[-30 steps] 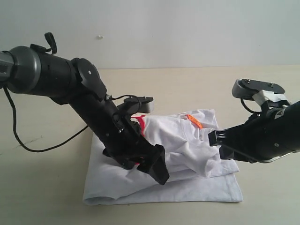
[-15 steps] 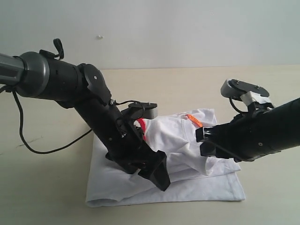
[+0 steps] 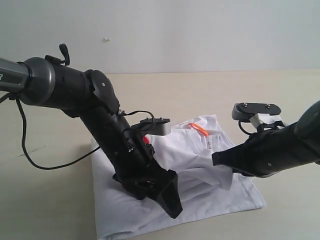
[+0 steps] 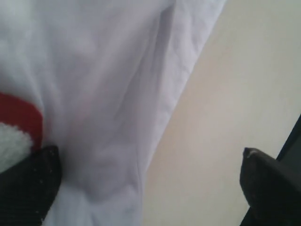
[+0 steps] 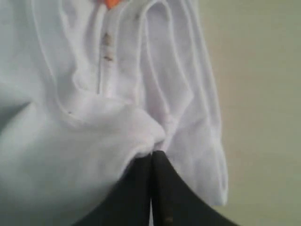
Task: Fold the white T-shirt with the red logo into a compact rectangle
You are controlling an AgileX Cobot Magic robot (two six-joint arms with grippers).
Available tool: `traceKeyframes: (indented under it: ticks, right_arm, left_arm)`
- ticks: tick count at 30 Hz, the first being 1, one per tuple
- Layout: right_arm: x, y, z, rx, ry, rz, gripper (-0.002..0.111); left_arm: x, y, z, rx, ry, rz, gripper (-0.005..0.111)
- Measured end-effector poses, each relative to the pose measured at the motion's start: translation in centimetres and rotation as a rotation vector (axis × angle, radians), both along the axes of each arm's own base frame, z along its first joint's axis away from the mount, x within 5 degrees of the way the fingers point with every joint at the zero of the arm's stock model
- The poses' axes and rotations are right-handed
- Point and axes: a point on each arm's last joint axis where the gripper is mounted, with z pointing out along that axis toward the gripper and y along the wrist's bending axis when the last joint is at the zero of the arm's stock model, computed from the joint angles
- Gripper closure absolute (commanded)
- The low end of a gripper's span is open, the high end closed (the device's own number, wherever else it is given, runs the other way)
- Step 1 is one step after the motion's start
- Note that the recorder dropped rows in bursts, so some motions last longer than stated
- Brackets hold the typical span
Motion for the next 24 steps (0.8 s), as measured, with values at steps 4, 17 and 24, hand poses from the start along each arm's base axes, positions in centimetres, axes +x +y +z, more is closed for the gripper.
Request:
traceKeyframes:
  ticks: [4,17,24]
  right_arm:
    - [0.1,-0.2,-1.6,-0.029,0.035,-0.008,0.108]
    - [0.0,-0.5,4.8,-0.004,-0.209,-0.022,0.108]
    - [1.3,2.2,6.9,0.127,-0.118,0.244,0.108]
  left_arm:
    - [-0.2,0.0,0.0,-0.004,0.008,-0.022,0.004]
    - [1.5,2.3,5.2,-0.106,-0.230,-0.053,0.004]
    - [0.6,4.3,7.1,-0.119,-0.078,-0.098,0.004]
